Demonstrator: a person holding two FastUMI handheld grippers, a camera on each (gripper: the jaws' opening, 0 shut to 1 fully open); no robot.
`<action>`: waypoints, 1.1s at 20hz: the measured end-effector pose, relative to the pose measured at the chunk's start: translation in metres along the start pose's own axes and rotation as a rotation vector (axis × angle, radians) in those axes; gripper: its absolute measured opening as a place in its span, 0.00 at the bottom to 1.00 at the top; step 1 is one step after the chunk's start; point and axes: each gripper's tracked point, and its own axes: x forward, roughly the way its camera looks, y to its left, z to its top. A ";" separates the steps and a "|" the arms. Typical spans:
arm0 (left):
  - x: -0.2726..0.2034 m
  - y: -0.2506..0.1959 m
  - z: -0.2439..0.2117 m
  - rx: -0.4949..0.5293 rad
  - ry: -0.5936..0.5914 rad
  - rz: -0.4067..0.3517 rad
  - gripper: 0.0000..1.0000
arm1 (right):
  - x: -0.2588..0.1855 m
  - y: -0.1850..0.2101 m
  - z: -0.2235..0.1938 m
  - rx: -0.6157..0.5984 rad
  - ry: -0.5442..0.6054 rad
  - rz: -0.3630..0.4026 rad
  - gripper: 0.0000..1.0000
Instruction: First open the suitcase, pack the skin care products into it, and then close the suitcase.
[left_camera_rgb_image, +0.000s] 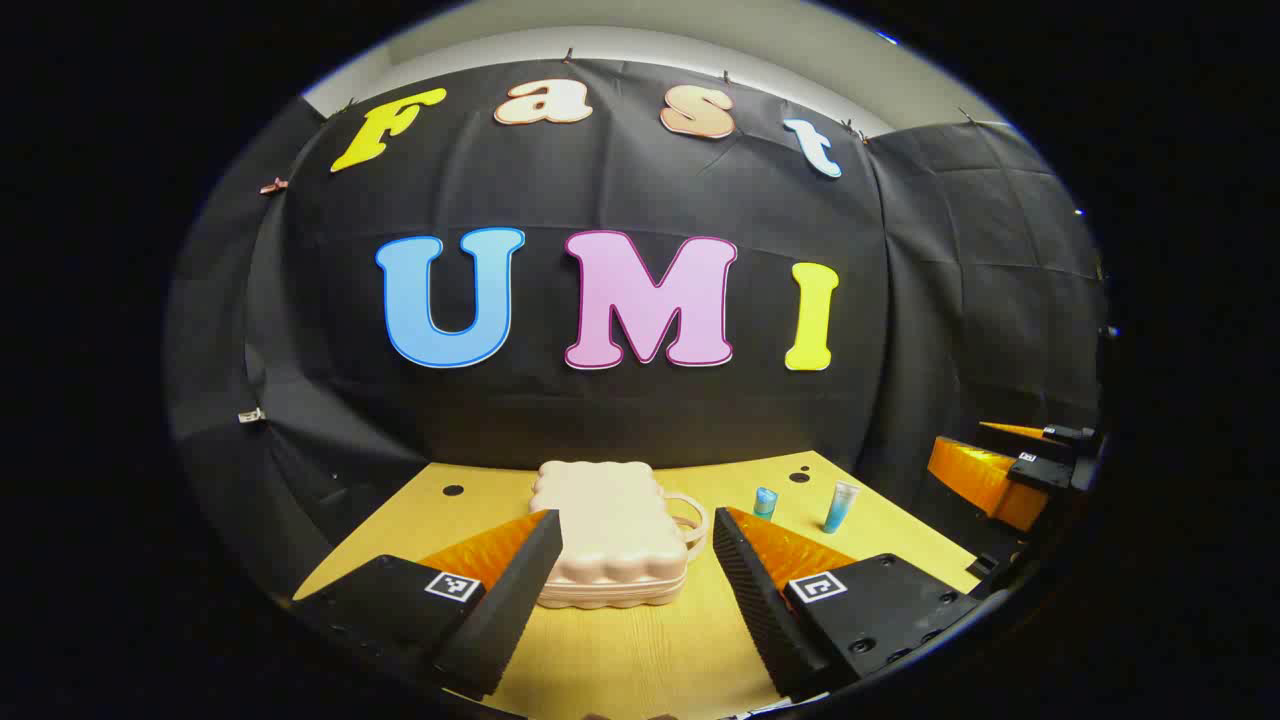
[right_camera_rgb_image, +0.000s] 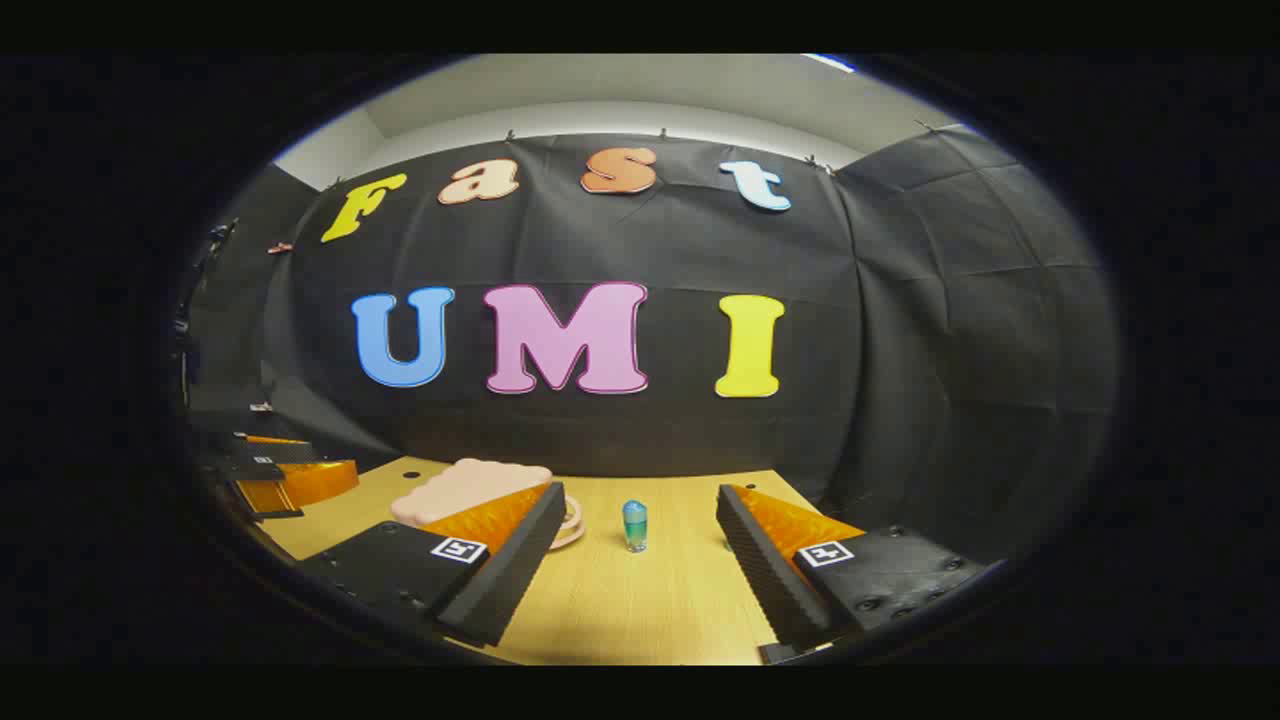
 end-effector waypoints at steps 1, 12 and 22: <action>0.001 0.001 0.000 -0.002 0.001 0.002 0.96 | 0.000 0.001 0.001 -0.001 -0.003 0.000 0.96; 0.008 0.004 0.001 -0.018 0.002 0.017 0.96 | 0.008 -0.003 0.000 0.008 -0.001 0.000 0.96; 0.010 -0.007 -0.005 -0.020 0.023 0.009 0.96 | 0.007 -0.011 -0.004 0.002 0.012 0.007 0.97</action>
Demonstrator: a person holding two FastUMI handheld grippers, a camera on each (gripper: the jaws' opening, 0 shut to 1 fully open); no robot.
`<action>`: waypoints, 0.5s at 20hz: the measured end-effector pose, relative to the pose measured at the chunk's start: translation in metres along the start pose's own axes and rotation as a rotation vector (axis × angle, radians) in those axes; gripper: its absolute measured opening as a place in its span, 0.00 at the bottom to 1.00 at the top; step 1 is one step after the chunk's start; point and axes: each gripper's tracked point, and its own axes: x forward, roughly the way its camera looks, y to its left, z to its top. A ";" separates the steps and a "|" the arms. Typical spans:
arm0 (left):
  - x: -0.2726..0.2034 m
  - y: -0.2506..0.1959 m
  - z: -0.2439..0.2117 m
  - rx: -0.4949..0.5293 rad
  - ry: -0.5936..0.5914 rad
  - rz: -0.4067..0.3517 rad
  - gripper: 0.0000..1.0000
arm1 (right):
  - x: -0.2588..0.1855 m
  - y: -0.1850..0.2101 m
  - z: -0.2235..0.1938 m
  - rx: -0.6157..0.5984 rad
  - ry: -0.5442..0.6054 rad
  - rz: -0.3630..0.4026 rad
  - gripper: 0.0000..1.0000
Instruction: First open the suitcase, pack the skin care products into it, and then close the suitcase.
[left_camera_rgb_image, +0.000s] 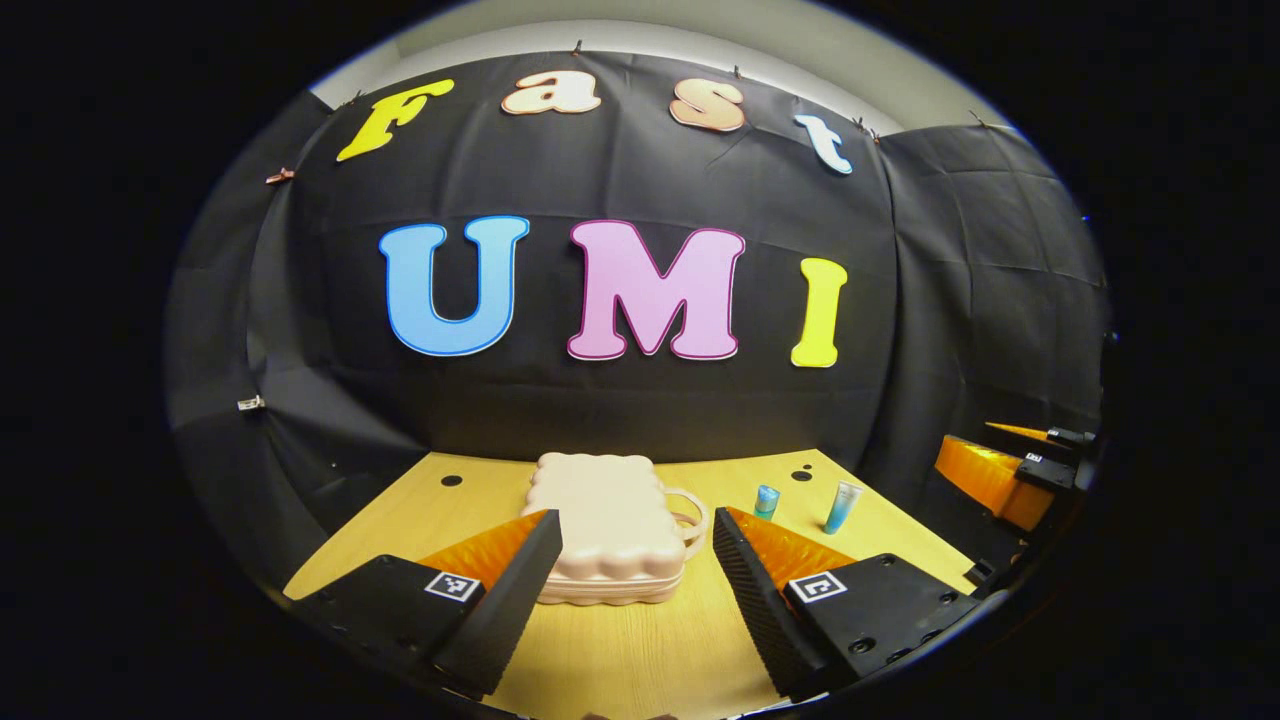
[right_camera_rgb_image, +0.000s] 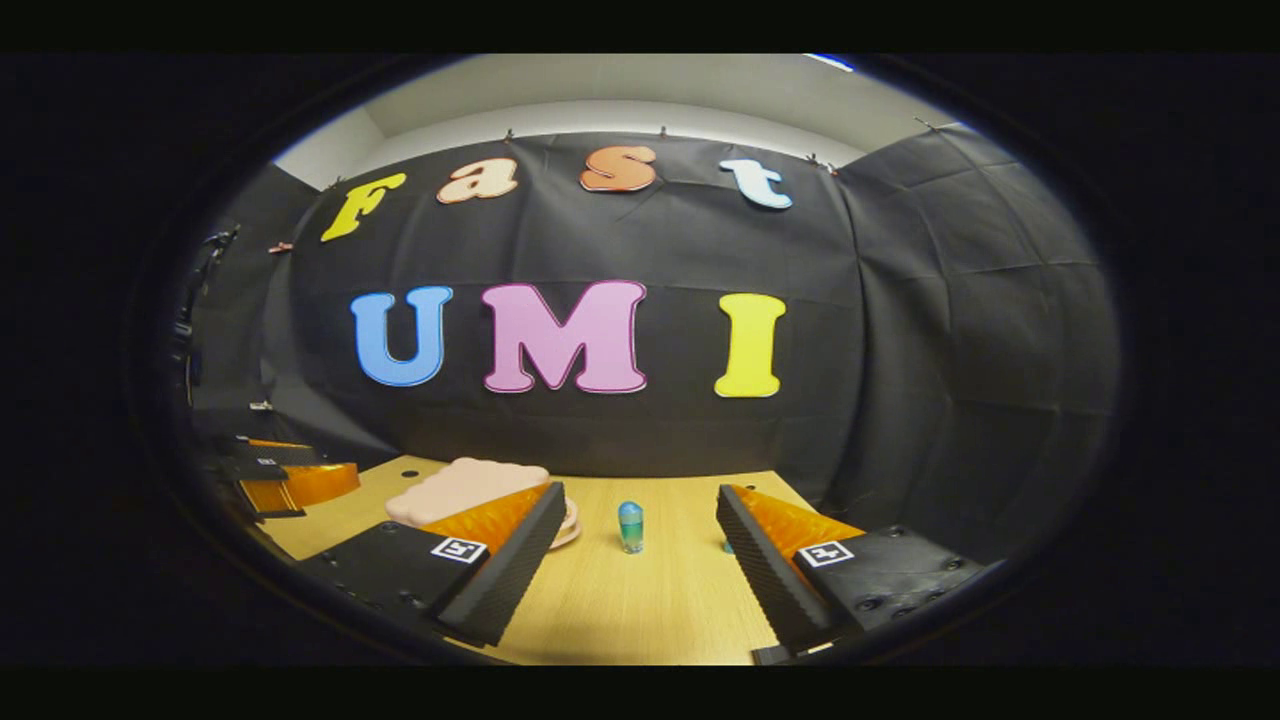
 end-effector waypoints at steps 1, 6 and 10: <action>0.003 -0.002 0.000 0.009 0.007 -0.001 0.96 | -0.001 -0.003 -0.002 0.000 0.003 -0.001 0.97; 0.025 -0.017 -0.001 0.032 0.028 -0.018 0.96 | 0.001 -0.010 -0.004 -0.006 0.011 0.005 0.96; 0.064 -0.033 -0.005 0.039 0.077 -0.050 0.96 | 0.011 -0.021 -0.008 0.004 0.017 -0.004 0.96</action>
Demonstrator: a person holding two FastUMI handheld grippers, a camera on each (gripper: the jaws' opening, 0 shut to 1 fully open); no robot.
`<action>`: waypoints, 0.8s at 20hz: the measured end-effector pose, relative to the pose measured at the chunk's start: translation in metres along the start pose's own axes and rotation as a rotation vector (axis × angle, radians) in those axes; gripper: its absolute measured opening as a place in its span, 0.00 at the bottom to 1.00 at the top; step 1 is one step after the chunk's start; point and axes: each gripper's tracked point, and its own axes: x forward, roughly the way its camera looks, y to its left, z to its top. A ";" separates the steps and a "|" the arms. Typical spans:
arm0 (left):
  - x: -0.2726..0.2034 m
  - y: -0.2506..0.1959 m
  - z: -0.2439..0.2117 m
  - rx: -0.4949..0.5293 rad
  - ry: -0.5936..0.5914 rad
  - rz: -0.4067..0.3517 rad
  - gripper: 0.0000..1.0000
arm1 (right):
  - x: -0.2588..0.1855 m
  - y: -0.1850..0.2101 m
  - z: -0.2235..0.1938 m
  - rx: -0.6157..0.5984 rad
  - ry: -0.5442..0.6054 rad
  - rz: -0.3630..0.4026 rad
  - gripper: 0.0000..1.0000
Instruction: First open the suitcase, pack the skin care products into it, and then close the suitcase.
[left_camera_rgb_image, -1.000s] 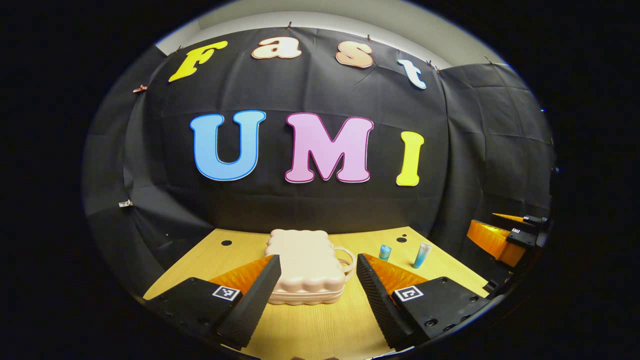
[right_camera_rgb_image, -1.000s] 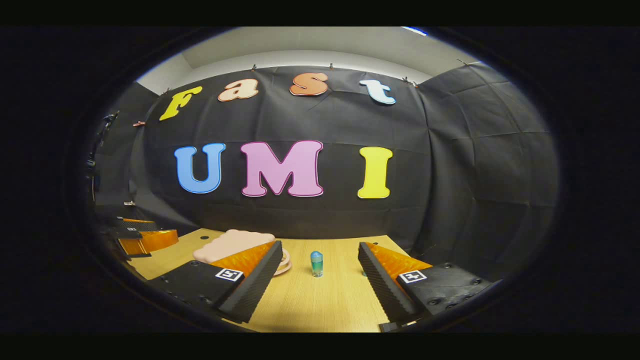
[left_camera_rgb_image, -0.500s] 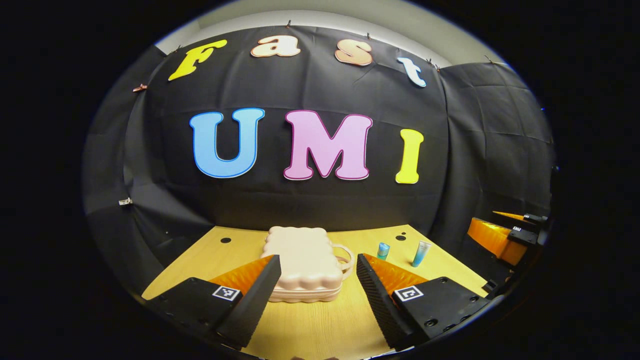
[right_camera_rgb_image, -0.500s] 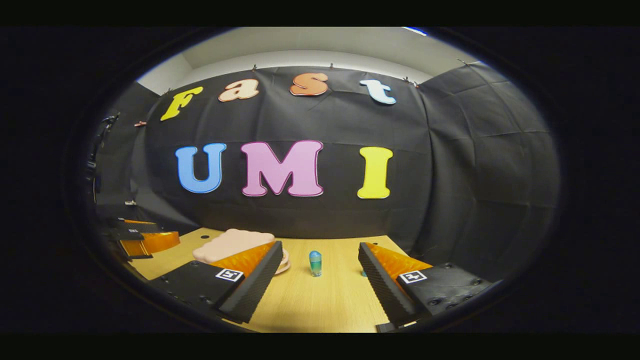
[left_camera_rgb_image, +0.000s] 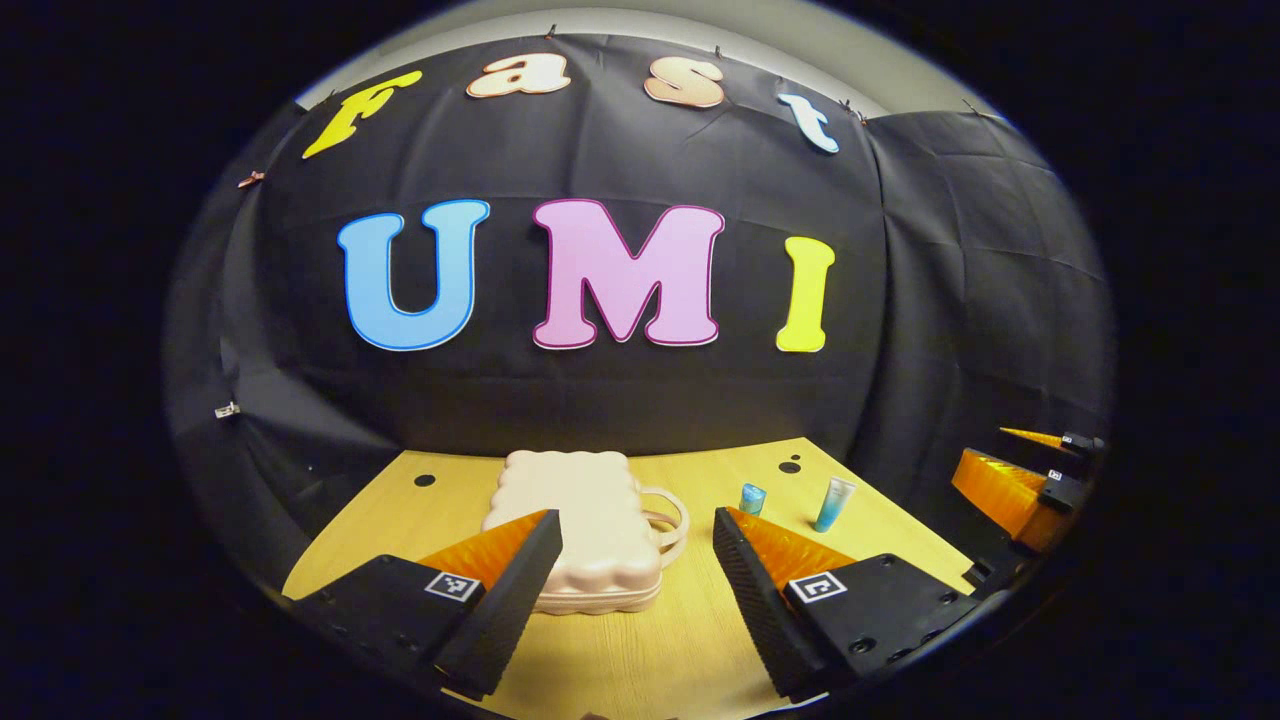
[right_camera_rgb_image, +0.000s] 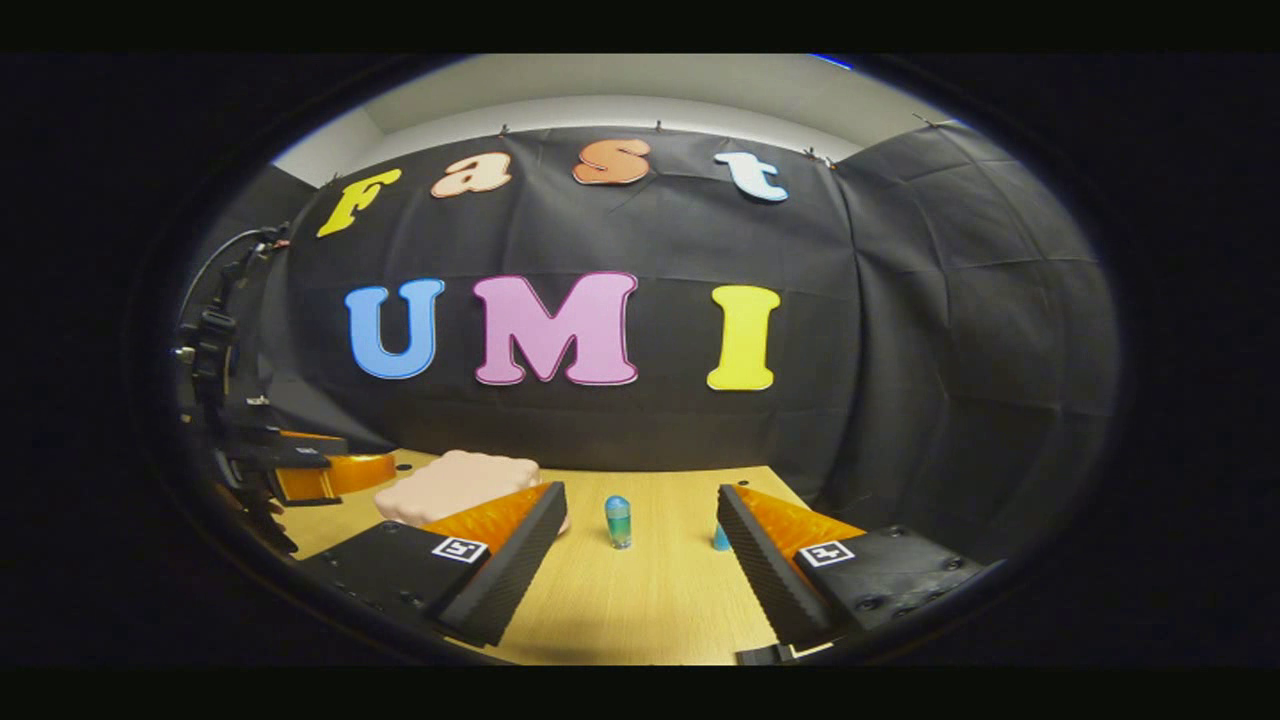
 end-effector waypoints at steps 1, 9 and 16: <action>0.011 -0.004 -0.003 0.004 0.017 -0.009 0.96 | 0.003 -0.003 -0.001 0.003 0.003 -0.002 0.96; 0.124 -0.047 -0.029 0.031 0.146 -0.101 0.96 | 0.033 -0.017 -0.015 0.000 0.012 0.025 0.97; 0.213 -0.074 -0.067 0.018 0.267 -0.136 0.96 | 0.050 -0.020 -0.050 0.016 0.092 0.050 0.97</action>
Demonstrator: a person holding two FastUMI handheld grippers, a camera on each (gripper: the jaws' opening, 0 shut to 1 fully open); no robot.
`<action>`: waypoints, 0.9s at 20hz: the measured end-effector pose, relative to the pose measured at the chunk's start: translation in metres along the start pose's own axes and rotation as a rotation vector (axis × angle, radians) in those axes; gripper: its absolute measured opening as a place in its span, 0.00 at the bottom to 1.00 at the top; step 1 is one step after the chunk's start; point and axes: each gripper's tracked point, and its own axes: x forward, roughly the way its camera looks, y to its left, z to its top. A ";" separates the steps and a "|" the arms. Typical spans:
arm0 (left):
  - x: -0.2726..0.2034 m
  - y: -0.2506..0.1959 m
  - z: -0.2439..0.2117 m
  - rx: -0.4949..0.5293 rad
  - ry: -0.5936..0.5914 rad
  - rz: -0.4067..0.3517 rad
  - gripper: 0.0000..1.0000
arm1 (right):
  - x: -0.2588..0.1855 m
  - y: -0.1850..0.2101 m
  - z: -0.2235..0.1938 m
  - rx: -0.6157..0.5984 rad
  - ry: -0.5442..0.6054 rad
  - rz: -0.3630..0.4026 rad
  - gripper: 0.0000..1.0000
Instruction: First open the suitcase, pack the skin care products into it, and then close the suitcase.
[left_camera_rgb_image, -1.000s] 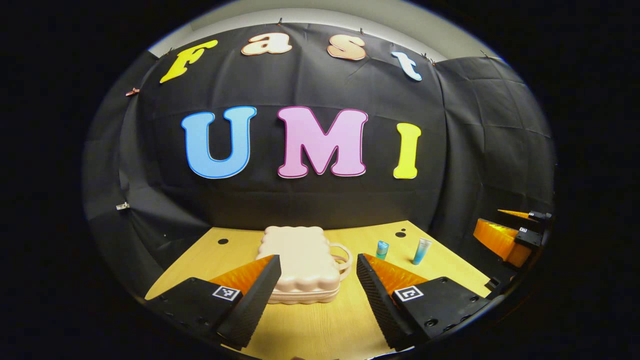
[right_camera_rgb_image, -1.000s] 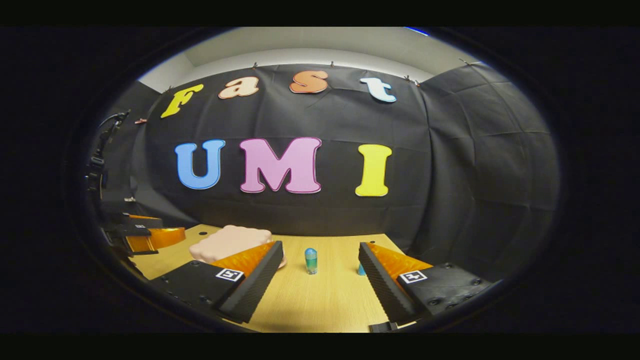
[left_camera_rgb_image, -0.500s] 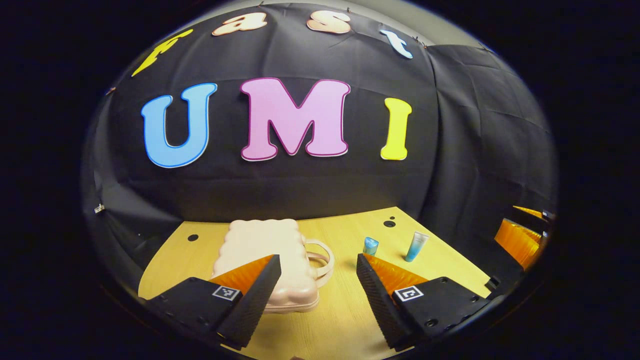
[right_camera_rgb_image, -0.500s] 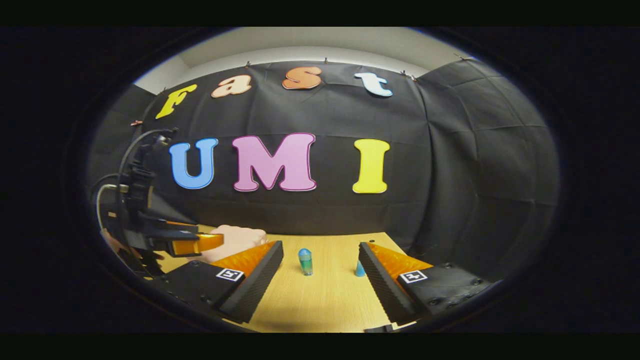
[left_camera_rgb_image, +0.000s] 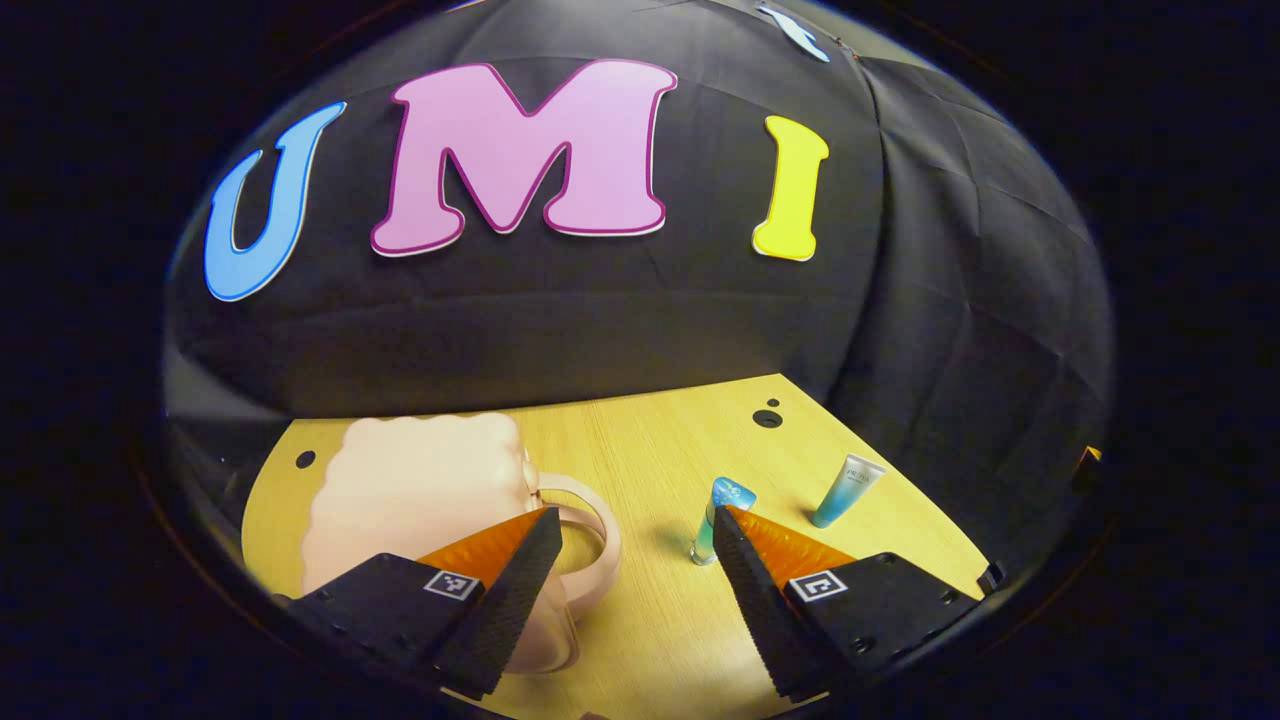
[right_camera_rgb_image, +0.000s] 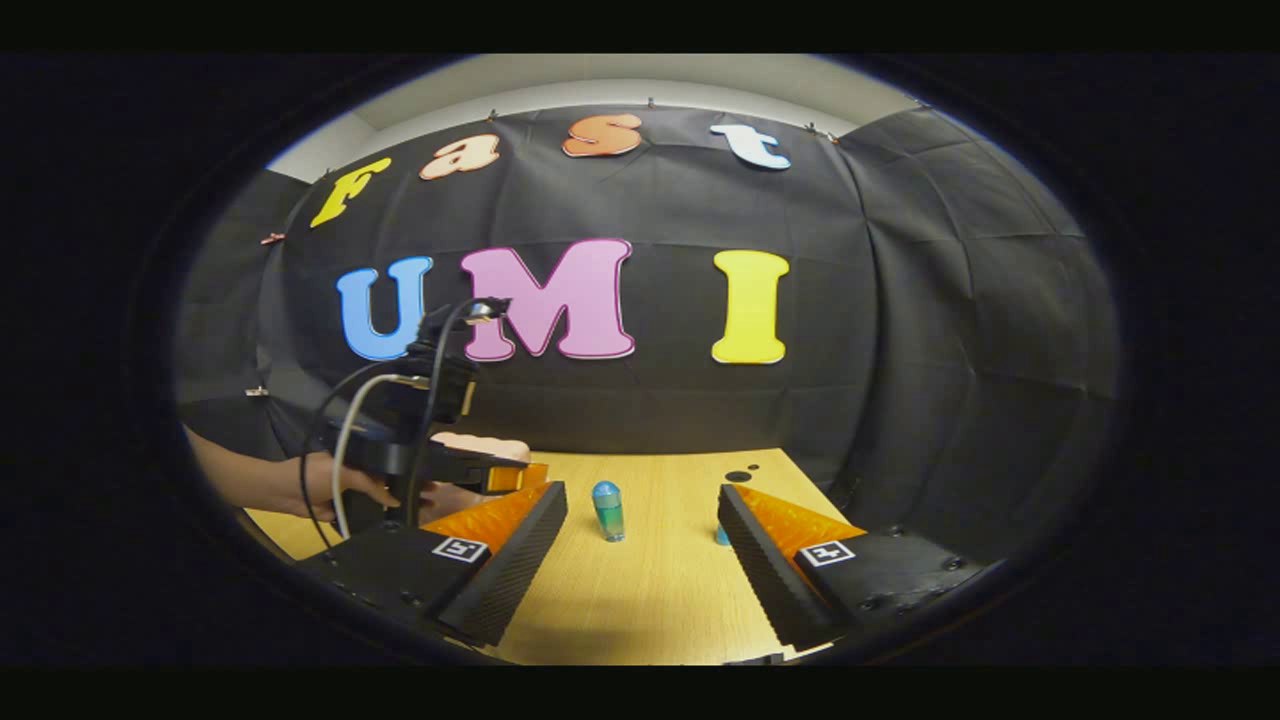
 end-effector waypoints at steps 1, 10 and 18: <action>0.011 0.001 -0.003 -0.006 0.019 0.006 0.96 | 0.004 -0.002 -0.008 0.004 0.018 -0.001 0.96; 0.081 0.006 -0.022 -0.048 0.129 0.044 0.96 | 0.038 -0.011 -0.014 0.040 0.037 -0.015 0.96; 0.112 0.030 -0.053 -0.133 0.246 0.187 0.75 | 0.043 -0.033 -0.022 0.078 0.068 -0.076 0.97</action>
